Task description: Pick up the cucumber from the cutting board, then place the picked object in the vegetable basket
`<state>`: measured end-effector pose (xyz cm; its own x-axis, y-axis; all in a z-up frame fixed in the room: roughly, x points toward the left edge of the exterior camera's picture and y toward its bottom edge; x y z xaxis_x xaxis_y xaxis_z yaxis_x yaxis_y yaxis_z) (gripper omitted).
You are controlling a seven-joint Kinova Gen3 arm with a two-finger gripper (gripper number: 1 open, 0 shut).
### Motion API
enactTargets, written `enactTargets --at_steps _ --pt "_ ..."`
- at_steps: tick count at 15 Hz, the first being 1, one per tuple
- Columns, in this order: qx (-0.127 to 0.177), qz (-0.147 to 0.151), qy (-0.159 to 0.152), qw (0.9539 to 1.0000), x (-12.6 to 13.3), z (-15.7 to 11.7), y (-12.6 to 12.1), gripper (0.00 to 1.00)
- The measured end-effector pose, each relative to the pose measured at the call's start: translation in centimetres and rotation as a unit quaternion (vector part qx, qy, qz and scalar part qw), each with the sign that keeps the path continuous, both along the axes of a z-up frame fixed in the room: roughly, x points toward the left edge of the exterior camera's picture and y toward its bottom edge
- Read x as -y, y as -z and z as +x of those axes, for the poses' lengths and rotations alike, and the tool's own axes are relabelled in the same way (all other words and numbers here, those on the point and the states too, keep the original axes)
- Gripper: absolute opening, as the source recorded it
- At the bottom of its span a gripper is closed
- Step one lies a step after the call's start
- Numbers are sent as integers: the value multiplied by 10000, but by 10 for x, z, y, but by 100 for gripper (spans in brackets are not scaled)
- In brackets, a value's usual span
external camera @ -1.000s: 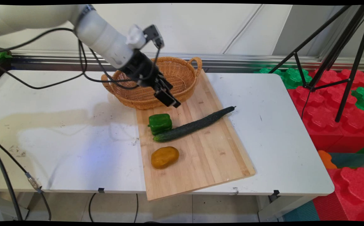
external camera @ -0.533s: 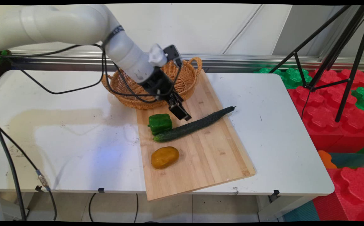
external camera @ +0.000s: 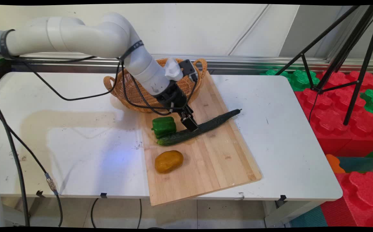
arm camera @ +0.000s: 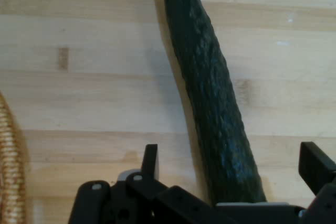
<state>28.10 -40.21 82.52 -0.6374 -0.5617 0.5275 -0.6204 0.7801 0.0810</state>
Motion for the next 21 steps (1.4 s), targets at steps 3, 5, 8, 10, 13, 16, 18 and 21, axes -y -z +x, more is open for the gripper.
enactTargets --at_steps 3,5,8,10,13,16,18,21 --pt "76 44 17 10000 4 -8 12 100" --pt "103 61 26 9999 6 -11 17 100" --pt "139 71 42 9999 9 -16 23 100" --pt "159 69 50 9998 11 -18 25 100" --pt "181 79 56 9998 12 -21 28 100" --pt "202 90 66 9997 13 -24 31 0" --pt "207 82 60 9997 14 -26 32 0" --pt "210 61 31 9998 16 -27 32 0"
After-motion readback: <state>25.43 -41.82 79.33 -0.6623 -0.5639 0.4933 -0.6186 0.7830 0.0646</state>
